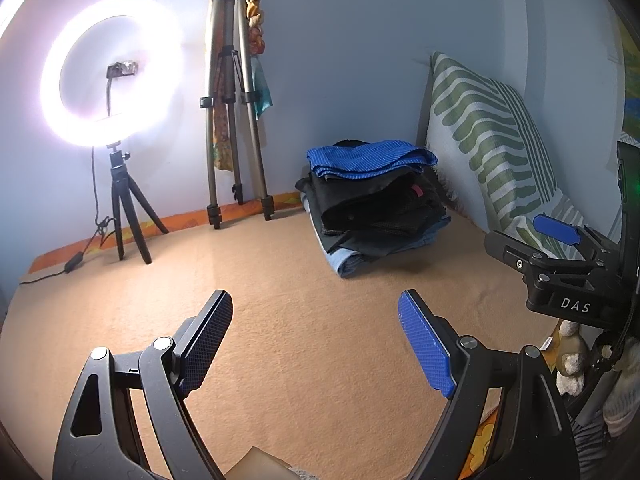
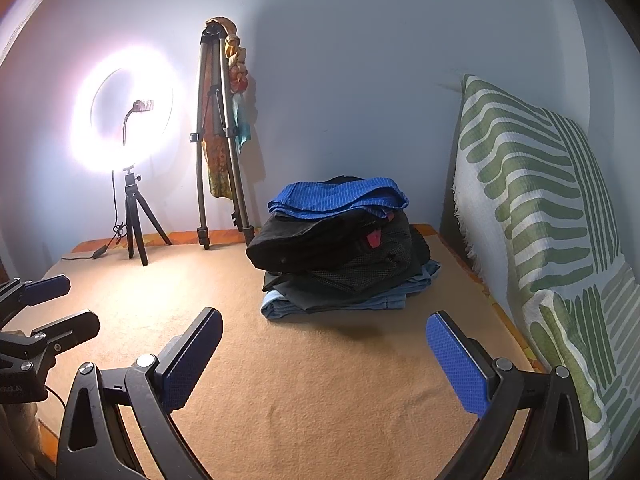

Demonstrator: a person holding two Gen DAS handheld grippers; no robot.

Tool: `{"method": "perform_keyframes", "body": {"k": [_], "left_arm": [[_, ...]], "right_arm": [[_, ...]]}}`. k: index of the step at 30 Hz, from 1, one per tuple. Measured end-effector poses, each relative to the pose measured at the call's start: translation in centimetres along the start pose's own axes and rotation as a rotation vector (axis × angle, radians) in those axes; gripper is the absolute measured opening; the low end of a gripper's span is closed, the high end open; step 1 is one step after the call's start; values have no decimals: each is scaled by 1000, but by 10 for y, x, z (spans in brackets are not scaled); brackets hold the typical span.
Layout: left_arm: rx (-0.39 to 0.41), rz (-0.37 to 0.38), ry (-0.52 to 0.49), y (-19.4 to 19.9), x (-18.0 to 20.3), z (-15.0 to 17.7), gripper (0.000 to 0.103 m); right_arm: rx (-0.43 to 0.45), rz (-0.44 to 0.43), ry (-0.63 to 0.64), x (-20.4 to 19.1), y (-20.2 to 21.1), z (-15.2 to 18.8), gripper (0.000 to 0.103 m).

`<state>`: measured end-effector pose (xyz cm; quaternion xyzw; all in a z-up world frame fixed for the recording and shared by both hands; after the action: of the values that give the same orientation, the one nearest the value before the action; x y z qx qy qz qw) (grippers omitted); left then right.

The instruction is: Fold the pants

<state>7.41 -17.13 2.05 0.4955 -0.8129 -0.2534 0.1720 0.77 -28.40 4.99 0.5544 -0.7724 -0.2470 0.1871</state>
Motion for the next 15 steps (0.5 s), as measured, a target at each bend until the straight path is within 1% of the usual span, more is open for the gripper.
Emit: {"method": "perform_keyframes", "body": {"k": [15], "left_arm": [[0, 0, -5, 0, 2, 0, 85]], "right_arm": [[-2, -2, -2, -2, 0, 2, 103]]}}
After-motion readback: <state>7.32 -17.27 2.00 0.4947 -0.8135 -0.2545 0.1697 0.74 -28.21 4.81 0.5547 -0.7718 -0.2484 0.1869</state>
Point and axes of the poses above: each gripper's, at about its wrist camera, not at the fingertips, and y roughly against the way its jaws point, x to its right, z to its underside, the point moved 3 cm from there along -y, roughly the way its jaws point, and after that the axes turned 2 degrees about -x, right-handed, at the moved point
